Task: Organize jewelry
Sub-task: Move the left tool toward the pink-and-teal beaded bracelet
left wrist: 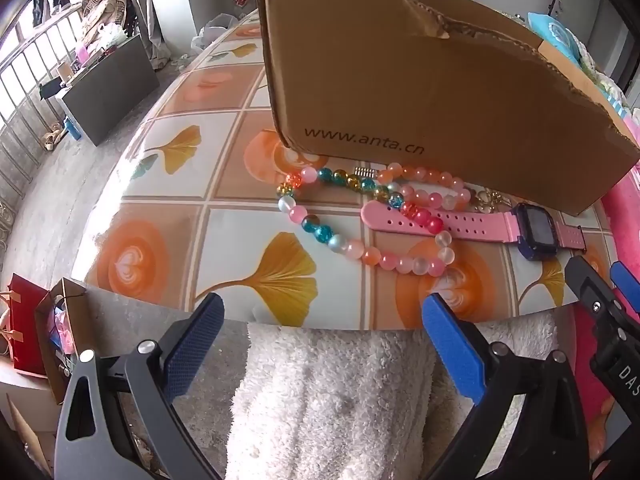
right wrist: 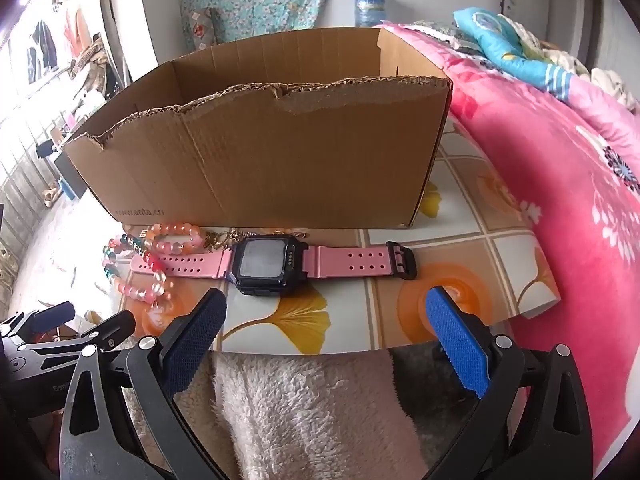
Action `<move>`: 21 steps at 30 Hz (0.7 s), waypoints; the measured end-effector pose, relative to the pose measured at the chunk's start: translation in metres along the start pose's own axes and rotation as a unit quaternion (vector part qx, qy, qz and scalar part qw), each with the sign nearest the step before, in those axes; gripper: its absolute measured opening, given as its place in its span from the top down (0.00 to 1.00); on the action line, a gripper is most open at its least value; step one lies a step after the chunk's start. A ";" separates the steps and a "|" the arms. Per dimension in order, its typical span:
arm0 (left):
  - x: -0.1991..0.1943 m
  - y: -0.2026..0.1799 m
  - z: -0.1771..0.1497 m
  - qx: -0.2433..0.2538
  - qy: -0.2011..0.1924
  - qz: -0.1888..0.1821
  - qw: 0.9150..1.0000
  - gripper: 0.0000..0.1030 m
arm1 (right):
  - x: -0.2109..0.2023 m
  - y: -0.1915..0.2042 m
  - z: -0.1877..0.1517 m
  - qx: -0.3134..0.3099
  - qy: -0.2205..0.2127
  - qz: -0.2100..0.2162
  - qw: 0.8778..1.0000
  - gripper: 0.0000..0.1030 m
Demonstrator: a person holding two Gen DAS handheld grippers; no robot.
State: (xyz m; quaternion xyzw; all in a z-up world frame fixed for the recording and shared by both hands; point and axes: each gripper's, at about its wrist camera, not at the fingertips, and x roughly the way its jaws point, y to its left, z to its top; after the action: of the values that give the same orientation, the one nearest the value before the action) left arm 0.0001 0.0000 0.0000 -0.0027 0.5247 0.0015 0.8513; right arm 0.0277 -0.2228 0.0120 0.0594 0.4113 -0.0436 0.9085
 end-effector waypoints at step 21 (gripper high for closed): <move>-0.020 0.075 0.028 -0.034 -0.096 -0.129 0.986 0.05 | -0.012 0.019 0.001 -0.024 -0.051 0.136 0.989 0.14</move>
State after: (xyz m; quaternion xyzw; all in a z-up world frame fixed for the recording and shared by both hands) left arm 0.0156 0.0748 0.0298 -0.0991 0.4353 -0.0902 0.8902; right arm 0.0232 -0.2039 0.0228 0.0907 0.3532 0.0874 0.9270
